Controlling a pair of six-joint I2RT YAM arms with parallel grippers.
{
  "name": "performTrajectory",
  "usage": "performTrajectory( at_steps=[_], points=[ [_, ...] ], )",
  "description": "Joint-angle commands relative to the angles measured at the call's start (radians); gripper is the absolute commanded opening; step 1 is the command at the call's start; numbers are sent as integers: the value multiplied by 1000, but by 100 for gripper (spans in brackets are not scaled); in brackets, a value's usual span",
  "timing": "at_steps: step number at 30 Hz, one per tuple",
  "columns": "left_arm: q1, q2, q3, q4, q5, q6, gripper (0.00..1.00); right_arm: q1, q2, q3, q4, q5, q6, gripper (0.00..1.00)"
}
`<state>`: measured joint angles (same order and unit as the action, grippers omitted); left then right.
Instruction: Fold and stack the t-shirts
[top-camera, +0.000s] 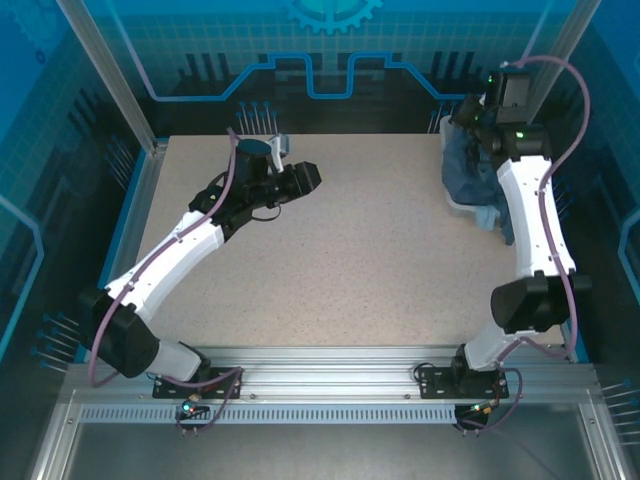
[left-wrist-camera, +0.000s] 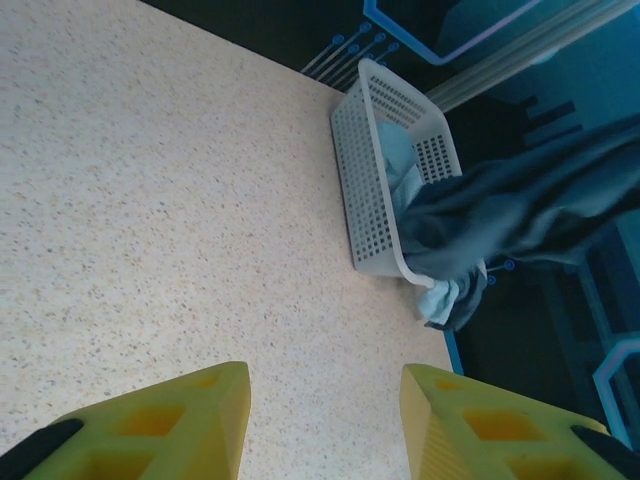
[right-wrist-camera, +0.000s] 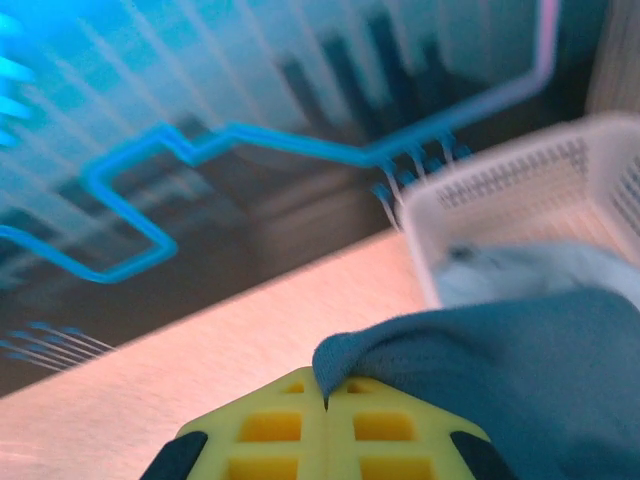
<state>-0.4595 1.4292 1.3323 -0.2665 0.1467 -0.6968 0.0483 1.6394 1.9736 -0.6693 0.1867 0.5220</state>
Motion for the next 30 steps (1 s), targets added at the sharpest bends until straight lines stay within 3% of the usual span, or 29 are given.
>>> performTrajectory(
  at_steps=[1, 7, 12, 16, 19, 20, 23, 24, 27, 30],
  points=[
    [-4, -51, 14, -49, -88, 43, 44, 78, -22, 134, 91, -44, -72, 0],
    [-1, -119, 24, -175, -347, 71, 46, 323, 59, 350, 22, -137, -118, 0],
    [12, -190, 25, -244, -490, 106, 47, 544, 156, 280, -12, -167, -80, 0],
    [16, -253, -12, -298, -566, 108, 47, 666, 304, 181, -4, -316, 24, 0],
    [19, -297, -60, -333, -572, 93, 47, 732, 471, 230, -29, -471, 29, 0],
    [21, -312, -80, -345, -569, 86, 47, 746, 537, 293, -77, -505, 19, 4],
    [28, -338, -137, -374, -532, 63, 52, 757, 666, 464, -244, -493, -15, 38],
    [31, -339, -154, -383, -515, 59, 55, 753, 667, 467, -262, -467, -21, 44],
    [33, -320, -206, -387, -405, 74, 71, 720, 559, 295, -209, -378, -7, 55],
    [30, -256, -251, -385, -274, 75, 77, 650, 366, -21, -85, -286, 60, 56]
  ],
)
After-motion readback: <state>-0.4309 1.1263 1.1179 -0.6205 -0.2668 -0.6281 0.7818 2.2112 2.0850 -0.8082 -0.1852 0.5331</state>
